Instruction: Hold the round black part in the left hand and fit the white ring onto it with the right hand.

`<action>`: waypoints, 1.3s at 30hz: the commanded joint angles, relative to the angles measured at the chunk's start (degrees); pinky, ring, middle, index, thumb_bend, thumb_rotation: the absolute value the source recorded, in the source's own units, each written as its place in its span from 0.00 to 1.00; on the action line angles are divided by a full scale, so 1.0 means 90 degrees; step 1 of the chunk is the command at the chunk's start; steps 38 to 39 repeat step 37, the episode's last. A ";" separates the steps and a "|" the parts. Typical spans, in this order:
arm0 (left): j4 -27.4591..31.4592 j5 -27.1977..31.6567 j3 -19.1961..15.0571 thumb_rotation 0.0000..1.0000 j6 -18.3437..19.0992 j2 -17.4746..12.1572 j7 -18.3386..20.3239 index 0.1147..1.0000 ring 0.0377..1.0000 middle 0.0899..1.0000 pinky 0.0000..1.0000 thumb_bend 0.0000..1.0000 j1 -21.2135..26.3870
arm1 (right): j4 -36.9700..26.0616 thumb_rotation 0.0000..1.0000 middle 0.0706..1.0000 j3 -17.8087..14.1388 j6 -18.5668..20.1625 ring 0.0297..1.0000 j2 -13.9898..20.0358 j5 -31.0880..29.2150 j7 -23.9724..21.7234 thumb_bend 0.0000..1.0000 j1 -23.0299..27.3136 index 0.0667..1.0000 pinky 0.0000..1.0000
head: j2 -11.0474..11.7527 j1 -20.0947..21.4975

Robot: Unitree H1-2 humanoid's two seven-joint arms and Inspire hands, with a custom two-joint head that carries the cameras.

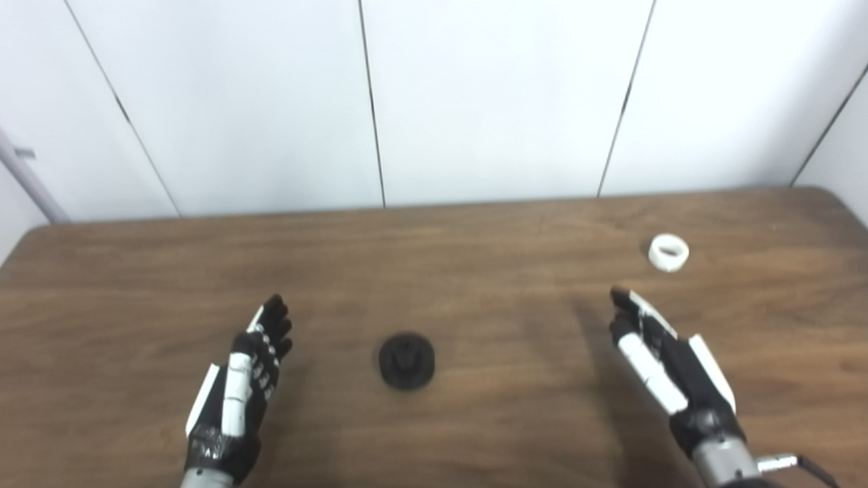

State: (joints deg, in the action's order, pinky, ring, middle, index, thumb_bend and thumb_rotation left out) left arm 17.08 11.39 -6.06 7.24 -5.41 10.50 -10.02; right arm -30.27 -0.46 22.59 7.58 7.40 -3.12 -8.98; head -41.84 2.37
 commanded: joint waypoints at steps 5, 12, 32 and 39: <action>-0.0123 -0.0001 -0.0003 1.00 -0.0686 0.0028 -0.0087 1.00 1.00 1.00 1.00 0.69 -0.0096 | -0.0113 0.89 0.95 -0.0098 -0.0449 0.97 -0.0256 -0.0397 0.0133 0.49 -0.0159 0.93 0.96 | -0.0041 0.0013; -0.0098 -0.0300 0.0057 1.00 -0.1045 0.0067 -0.0325 1.00 1.00 1.00 1.00 0.64 -0.0235 | 0.0094 0.88 0.95 -0.0067 -0.0955 0.99 -0.0364 -0.0587 0.0286 0.48 -0.0405 0.93 0.99 | -0.0078 0.0015; -0.0107 -0.0385 -0.0021 1.00 -0.1226 0.0005 -0.0519 0.97 1.00 0.99 1.00 0.63 -0.0315 | 0.0559 0.92 0.94 0.0138 -0.1808 0.97 -0.0378 -0.0638 0.0745 0.48 -0.0643 0.91 0.96 | -0.0190 -0.0023; -0.0045 -0.0484 0.0004 0.99 -0.1156 -0.0020 -0.0581 0.95 0.99 0.98 1.00 0.64 -0.0297 | 0.0524 0.91 0.93 0.0114 -0.1709 0.96 -0.0363 -0.0716 0.0729 0.49 -0.0648 0.91 0.96 | -0.0285 -0.0064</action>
